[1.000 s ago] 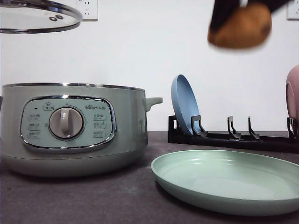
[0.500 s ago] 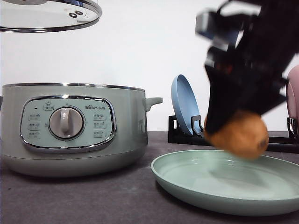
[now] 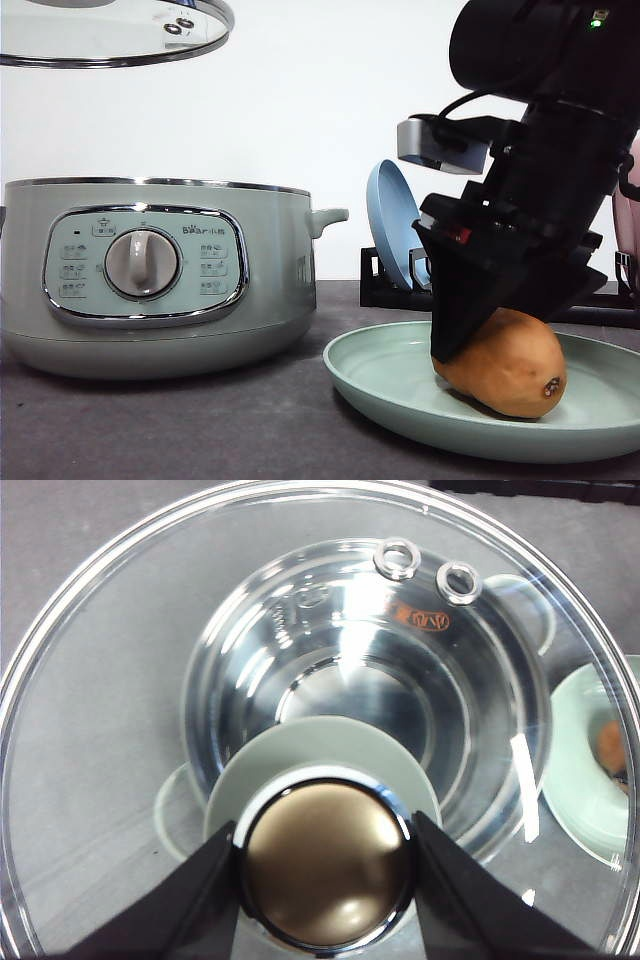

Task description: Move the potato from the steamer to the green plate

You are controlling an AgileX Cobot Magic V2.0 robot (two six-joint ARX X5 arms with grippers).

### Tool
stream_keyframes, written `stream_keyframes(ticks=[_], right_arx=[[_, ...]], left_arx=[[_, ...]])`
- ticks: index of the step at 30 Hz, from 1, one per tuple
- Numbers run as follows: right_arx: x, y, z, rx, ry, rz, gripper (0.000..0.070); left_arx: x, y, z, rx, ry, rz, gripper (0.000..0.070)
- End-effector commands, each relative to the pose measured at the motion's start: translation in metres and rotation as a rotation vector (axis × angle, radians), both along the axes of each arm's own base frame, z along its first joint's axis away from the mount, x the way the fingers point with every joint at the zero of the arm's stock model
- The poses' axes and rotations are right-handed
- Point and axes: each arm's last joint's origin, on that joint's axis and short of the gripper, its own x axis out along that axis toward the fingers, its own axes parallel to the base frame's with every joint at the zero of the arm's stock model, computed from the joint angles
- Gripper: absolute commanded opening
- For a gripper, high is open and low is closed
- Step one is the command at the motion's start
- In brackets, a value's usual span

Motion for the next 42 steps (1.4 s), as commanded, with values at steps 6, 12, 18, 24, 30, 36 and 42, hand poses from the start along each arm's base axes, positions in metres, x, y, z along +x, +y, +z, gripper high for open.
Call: stream_keyframes(ticks=[6, 12, 18, 24, 30, 36, 42], right_arx=[[0.001, 0.002, -0.002, -0.001, 0.008, -0.020, 0.0538], [0.001, -0.001, 0.015, 0.007, -0.056, -0.042, 0.0562], [-0.008, -0.011, 0.055, 0.070, -0.167, -0.065, 0.0562], [-0.026, -0.024, 0.092, 0.143, -0.267, -0.071, 0.0562], [-0.043, -0.037, 0.113, 0.181, -0.343, -0.085, 0.0562], [-0.052, -0.043, 0.121, 0.201, -0.370, -0.086, 0.0562], [-0.055, -0.045, 0.122, 0.200, -0.371, -0.086, 0.0562]], left_arx=[[0.002, -0.009, 0.009, -0.052, -0.042, -0.035, 0.0000], [0.014, -0.020, -0.001, -0.034, 0.003, -0.059, 0.0000], [0.034, -0.032, -0.018, -0.011, 0.060, -0.067, 0.0000], [0.059, -0.044, -0.038, 0.008, 0.107, -0.070, 0.0000], [0.076, -0.055, -0.053, 0.015, 0.122, -0.081, 0.0000], [0.090, -0.064, -0.069, 0.031, 0.157, -0.086, 0.0000], [0.099, -0.068, -0.081, 0.046, 0.189, -0.087, 0.0000]])
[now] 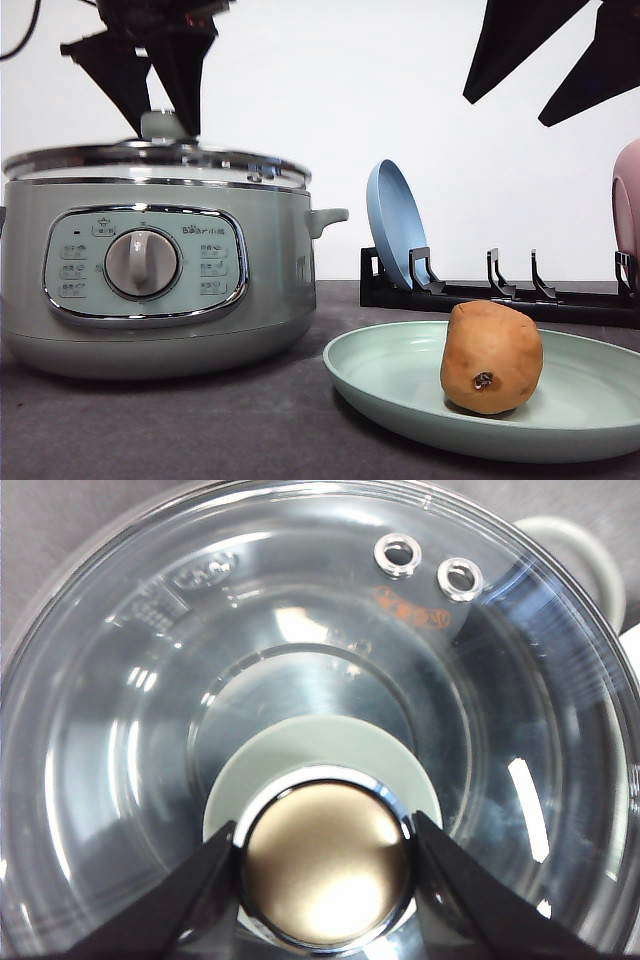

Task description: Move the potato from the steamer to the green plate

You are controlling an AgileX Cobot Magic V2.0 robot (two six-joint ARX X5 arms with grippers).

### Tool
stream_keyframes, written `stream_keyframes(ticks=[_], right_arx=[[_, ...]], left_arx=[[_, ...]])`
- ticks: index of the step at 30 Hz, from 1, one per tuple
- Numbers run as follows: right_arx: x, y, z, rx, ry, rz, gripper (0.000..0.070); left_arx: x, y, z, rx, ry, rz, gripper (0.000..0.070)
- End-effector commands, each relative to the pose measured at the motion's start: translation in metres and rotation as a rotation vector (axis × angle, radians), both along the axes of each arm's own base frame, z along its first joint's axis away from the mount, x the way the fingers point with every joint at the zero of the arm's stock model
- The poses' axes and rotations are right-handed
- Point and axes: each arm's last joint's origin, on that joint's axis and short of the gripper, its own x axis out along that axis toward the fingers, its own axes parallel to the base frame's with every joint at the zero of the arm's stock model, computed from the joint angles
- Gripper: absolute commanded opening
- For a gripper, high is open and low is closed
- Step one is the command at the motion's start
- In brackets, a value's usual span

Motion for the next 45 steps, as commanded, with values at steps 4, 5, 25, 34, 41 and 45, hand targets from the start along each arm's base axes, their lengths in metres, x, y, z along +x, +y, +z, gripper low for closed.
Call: stream_keyframes(ticks=[4, 5, 25, 34, 41, 45], right_arx=[[0.000, 0.001, 0.005, 0.011, -0.004, -0.002, 0.0562], [0.000, 0.001, 0.005, 0.011, -0.004, -0.002, 0.0562], [0.000, 0.001, 0.005, 0.013, -0.009, -0.002, 0.0561], [0.000, 0.001, 0.005, 0.014, -0.008, -0.001, 0.0561], [0.000, 0.001, 0.005, 0.013, -0.007, -0.001, 0.0561], [0.000, 0.001, 0.005, 0.014, -0.005, 0.000, 0.0561]], left_arx=[[0.004, -0.004, 0.009, -0.032, -0.053, -0.003, 0.0000], [0.004, -0.004, 0.009, -0.032, -0.053, -0.003, 0.0000], [0.014, -0.012, -0.008, 0.022, -0.020, -0.019, 0.0000], [0.011, -0.011, -0.009, 0.033, 0.013, -0.014, 0.0296], [0.007, -0.009, -0.001, 0.017, -0.019, -0.011, 0.0527], [-0.002, -0.005, 0.014, -0.005, -0.064, -0.010, 0.0527]])
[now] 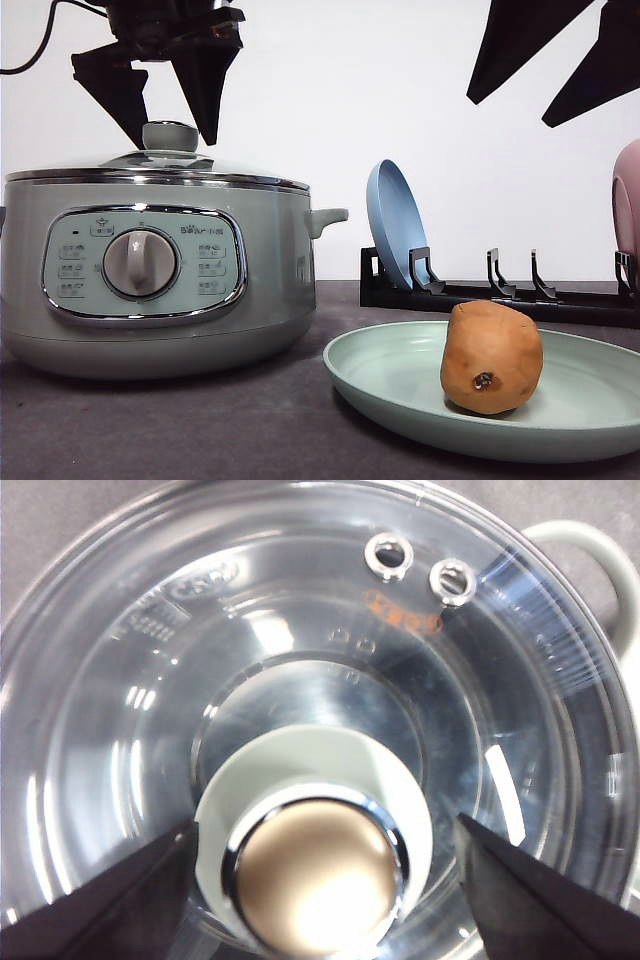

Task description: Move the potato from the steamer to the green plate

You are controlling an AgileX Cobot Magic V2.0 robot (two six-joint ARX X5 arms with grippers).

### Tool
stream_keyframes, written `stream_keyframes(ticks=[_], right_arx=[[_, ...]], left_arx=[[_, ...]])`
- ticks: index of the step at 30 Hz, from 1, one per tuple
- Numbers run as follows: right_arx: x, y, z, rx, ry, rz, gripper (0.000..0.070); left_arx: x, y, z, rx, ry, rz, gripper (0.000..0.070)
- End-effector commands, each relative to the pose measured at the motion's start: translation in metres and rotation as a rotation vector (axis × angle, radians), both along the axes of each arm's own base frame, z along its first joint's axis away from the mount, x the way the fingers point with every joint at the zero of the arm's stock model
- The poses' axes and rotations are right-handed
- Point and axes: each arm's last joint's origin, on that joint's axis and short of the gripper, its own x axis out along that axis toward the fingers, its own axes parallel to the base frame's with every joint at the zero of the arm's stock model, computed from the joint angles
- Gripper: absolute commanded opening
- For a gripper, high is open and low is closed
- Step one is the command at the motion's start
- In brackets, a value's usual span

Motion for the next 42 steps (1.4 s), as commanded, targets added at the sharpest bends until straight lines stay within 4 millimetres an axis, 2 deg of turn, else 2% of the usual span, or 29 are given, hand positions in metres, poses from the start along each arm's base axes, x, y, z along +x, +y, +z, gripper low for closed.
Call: stream_keyframes(ticks=[1, 12, 20, 28, 38, 40, 41, 42], right_arx=[[0.001, 0.002, 0.005, 0.017, -0.008, 0.002, 0.0561], [-0.005, 0.001, 0.003, 0.039, 0.085, 0.074, 0.0561], [-0.012, 0.001, 0.003, 0.086, 0.201, 0.155, 0.0561], [-0.017, 0.001, 0.000, 0.127, 0.295, 0.220, 0.0561], [-0.018, 0.001, -0.001, 0.118, 0.310, 0.217, 0.0560], [-0.018, 0.001, -0.001, 0.118, 0.310, 0.217, 0.0547], [-0.018, 0.001, -0.001, 0.118, 0.310, 0.216, 0.0502], [-0.018, 0.001, -0.001, 0.117, 0.310, 0.217, 0.0412]], left_arx=[[-0.008, 0.002, 0.019, -0.032, -0.063, -0.007, 0.0526], [-0.063, 0.019, 0.068, -0.163, -0.113, -0.057, 0.0514], [-0.098, 0.026, 0.081, -0.201, -0.046, -0.113, 0.0514], [-0.113, 0.026, 0.087, -0.264, -0.013, -0.171, 0.0508], [-0.115, 0.025, 0.088, -0.301, 0.004, -0.198, 0.0507], [-0.115, 0.025, 0.088, -0.301, 0.004, -0.199, 0.0476], [-0.115, 0.025, 0.088, -0.301, 0.004, -0.199, 0.0425], [-0.115, 0.025, 0.088, -0.301, 0.004, -0.198, 0.0346]])
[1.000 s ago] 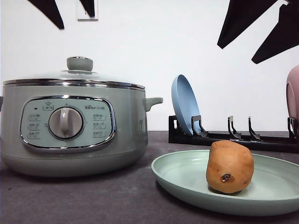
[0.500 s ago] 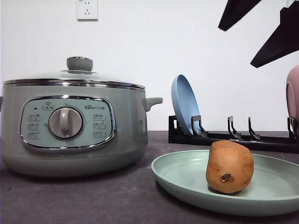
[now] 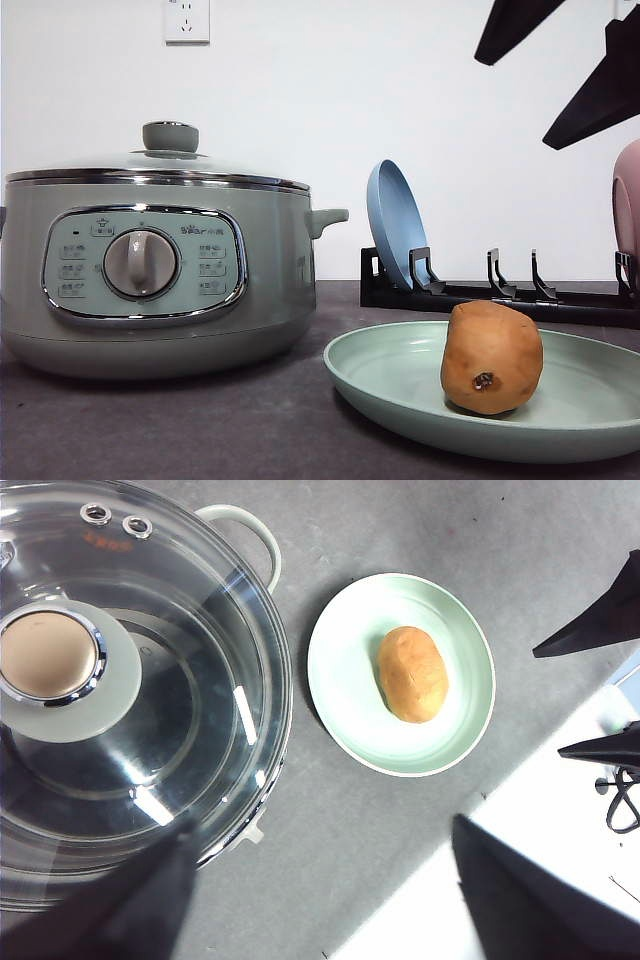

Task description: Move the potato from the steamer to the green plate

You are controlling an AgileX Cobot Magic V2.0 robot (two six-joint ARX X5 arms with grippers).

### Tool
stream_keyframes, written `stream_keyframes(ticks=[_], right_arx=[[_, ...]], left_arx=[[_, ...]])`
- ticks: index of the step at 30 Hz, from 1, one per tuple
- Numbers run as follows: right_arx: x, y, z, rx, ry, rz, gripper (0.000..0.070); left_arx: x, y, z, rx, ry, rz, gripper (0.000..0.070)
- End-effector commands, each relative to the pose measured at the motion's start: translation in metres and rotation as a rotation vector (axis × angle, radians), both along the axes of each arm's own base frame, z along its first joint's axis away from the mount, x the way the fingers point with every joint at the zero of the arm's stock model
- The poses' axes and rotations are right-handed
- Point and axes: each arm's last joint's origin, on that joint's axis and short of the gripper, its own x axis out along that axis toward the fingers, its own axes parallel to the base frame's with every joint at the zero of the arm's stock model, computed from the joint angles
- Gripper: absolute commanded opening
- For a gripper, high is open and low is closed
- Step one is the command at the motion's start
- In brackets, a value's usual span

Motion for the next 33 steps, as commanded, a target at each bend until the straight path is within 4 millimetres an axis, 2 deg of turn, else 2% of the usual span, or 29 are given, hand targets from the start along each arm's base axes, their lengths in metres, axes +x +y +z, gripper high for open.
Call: stream_keyframes(ticks=[1, 2, 4, 30, 33], right_arx=[[0.0008, 0.0016, 0.0050, 0.011, -0.008, 0.001, 0.0304], [0.0008, 0.0016, 0.0050, 0.011, -0.009, 0.002, 0.0177], [0.0009, 0.0017, 0.0050, 0.009, -0.015, 0.007, 0.0000], [0.0010, 0.0017, 0.0052, 0.009, -0.020, 0.011, 0.0000], [0.0011, 0.0018, 0.0052, 0.009, -0.020, 0.011, 0.0000]], left_arx=[[-0.0027, -0.0006, 0.0037, 0.001, 0.010, -0.012, 0.0254], [-0.0027, -0.0006, 0.0037, 0.001, 0.010, -0.012, 0.0142], [-0.0027, -0.0006, 0.0037, 0.001, 0.010, -0.012, 0.0000], [-0.0028, -0.0005, 0.0039, 0.001, 0.009, -0.011, 0.0003], [-0.0075, 0.0044, 0.0089, 0.001, -0.043, -0.042, 0.0003]])
